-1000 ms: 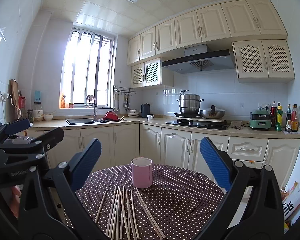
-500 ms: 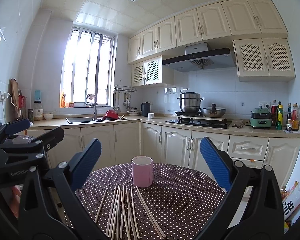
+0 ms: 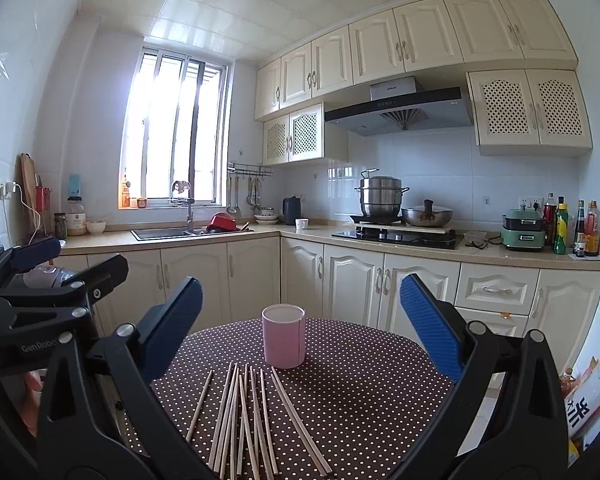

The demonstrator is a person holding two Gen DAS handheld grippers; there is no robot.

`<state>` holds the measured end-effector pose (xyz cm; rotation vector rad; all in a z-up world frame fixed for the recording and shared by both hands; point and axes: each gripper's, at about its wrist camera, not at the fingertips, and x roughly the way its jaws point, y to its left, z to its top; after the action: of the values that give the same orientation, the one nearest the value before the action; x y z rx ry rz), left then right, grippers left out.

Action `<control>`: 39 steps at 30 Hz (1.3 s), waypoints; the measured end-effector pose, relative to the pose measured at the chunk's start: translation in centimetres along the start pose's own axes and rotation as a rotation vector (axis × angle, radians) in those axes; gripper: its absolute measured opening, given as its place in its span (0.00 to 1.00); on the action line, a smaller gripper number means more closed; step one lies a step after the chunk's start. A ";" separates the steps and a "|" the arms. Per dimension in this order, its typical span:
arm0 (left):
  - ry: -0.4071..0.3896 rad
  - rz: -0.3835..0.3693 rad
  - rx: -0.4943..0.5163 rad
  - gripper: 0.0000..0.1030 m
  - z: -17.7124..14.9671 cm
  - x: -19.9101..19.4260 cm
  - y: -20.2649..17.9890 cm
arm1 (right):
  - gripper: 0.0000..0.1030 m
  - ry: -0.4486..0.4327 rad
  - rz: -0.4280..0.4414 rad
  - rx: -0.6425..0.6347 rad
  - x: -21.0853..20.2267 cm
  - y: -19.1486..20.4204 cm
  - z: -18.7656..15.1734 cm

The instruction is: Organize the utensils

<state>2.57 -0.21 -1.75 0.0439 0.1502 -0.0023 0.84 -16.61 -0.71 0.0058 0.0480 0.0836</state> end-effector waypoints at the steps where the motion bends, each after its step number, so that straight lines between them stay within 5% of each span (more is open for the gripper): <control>1: 0.004 0.000 0.001 0.96 -0.1 0.2 0.0 | 0.94 0.003 0.000 0.001 0.1 0.0 -0.1; 19: 0.110 0.001 0.017 0.96 -2.2 5.2 -0.2 | 0.94 0.127 0.022 0.009 4.7 -0.5 -2.0; 25: 0.262 -0.037 0.000 0.96 -4.6 9.8 0.4 | 0.94 0.302 0.089 0.015 9.1 -0.9 -4.5; 32: 0.554 -0.029 -0.003 0.96 -9.9 17.1 2.2 | 0.94 0.499 0.061 -0.061 14.5 -1.4 -8.7; 39: 0.735 -0.030 0.002 0.96 -14.0 22.1 3.3 | 0.94 0.655 0.071 -0.100 18.6 -2.2 -12.0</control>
<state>22.30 3.71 -18.74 0.0428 0.8854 -0.0164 18.96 -17.24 -13.62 -0.1208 0.6985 0.1565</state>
